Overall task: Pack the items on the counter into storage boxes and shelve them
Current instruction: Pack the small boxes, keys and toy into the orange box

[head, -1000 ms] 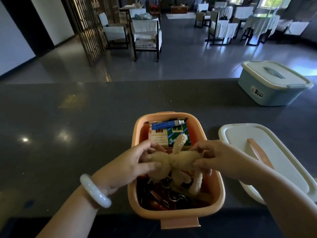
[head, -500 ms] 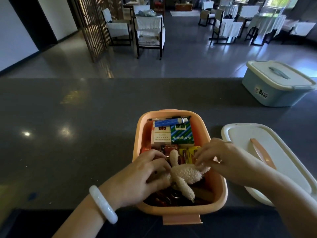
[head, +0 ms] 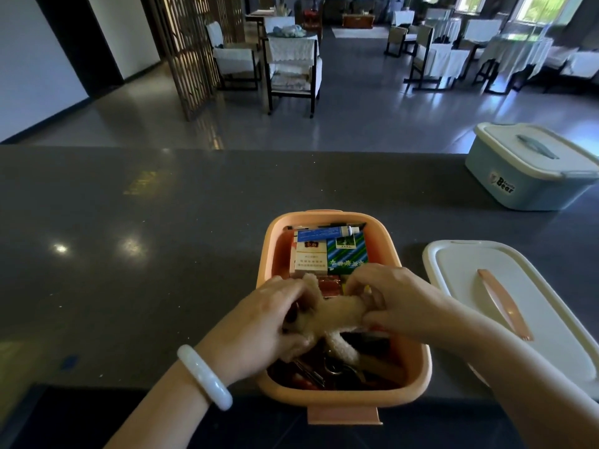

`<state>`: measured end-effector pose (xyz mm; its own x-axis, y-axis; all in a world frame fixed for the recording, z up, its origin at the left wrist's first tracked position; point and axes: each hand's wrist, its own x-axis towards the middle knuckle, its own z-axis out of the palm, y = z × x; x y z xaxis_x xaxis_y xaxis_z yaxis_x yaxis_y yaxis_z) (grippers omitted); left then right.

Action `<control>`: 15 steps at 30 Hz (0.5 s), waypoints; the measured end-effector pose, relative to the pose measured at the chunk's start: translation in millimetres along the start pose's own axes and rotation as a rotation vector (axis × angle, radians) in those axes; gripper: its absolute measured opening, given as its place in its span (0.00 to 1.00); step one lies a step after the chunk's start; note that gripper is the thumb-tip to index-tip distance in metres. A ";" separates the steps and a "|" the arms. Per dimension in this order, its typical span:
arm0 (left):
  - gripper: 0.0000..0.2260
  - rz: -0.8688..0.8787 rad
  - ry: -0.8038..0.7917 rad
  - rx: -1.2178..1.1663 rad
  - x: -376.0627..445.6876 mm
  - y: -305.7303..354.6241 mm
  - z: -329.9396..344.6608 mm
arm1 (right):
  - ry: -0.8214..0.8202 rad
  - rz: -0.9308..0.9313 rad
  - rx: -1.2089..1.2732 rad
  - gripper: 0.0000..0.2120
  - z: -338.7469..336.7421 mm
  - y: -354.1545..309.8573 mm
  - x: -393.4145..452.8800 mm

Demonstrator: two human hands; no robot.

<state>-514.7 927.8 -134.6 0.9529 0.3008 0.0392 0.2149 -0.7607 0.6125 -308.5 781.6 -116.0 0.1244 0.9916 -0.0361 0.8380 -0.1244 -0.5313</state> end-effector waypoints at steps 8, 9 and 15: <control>0.23 -0.007 -0.108 0.148 4.4 -3.3 1.5 | 0.056 -0.030 -0.307 0.10 0.8 15.2 5.0; 0.23 -0.003 -0.108 0.175 5.3 -3.1 2.2 | 0.033 -0.012 -0.329 0.09 1.9 15.0 5.3; 0.19 0.049 -0.121 0.133 4.4 2.0 5.5 | 0.162 -0.064 -0.298 0.12 5.7 10.8 18.4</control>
<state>-508.9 924.4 -137.5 0.9800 0.1962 -0.0342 0.1866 -0.8442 0.5024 -300.1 798.6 -127.2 0.1290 0.9822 0.1366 0.9623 -0.0907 -0.2565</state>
